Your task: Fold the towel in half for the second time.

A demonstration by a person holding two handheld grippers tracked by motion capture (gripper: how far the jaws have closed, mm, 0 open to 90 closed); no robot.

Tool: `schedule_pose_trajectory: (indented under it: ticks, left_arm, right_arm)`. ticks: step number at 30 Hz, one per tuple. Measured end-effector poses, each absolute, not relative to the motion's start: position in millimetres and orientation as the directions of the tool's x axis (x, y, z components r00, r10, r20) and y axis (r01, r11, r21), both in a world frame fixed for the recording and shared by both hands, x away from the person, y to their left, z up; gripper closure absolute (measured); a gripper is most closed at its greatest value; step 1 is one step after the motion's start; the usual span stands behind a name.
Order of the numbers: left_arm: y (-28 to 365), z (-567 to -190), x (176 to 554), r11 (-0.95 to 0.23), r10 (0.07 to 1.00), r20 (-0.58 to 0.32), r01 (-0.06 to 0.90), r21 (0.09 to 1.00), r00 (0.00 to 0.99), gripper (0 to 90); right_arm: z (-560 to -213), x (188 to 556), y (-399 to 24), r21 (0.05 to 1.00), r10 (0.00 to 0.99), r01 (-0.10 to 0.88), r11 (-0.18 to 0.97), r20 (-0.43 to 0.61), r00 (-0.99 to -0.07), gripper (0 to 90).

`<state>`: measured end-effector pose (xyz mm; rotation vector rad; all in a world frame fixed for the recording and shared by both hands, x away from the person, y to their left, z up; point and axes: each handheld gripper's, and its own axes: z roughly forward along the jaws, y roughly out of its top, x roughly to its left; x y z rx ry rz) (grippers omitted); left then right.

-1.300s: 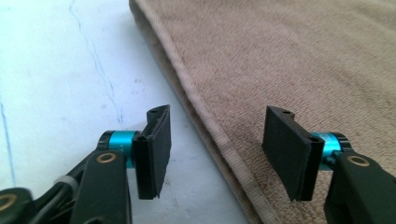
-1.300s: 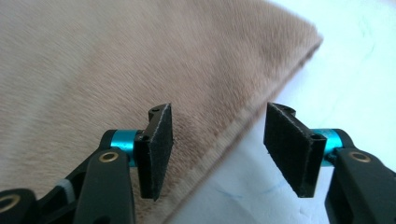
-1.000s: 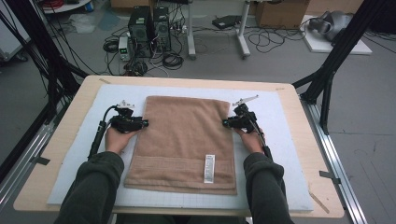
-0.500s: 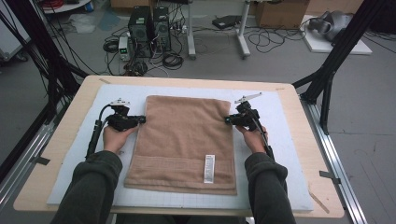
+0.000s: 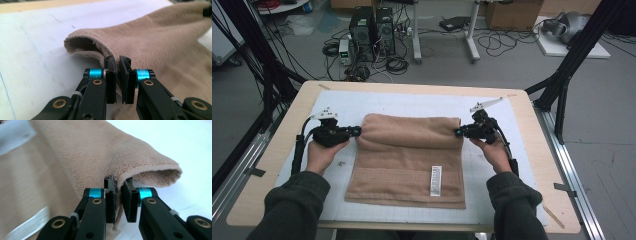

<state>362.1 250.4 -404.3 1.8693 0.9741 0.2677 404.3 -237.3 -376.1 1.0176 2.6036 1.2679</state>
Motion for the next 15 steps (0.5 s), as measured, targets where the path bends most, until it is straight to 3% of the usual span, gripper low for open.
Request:
schedule_pose_trajectory:
  ticks: [7,9,12,15]
  left_arm:
    - [252,-430,320,-0.316,0.686,-0.196,0.529,0.788,0.701,82.8]
    - [254,-432,319,-0.313,0.689,-0.205,0.540,0.781,0.696,78.4]
    - [255,-425,322,-0.326,0.703,-0.175,0.531,0.783,0.690,61.3]
    - [253,-410,329,-0.340,0.709,-0.138,0.507,0.792,0.692,52.8]
  right_arm:
    - [-412,362,-238,0.655,0.564,0.566,0.500,0.250,-0.787,78.4]
    - [-417,361,-242,0.652,0.571,0.580,0.489,0.264,-0.778,64.0]
    - [-409,364,-247,0.657,0.576,0.583,0.477,0.268,-0.772,46.4]
    - [-396,369,-245,0.674,0.595,0.552,0.492,0.203,-0.778,40.8]
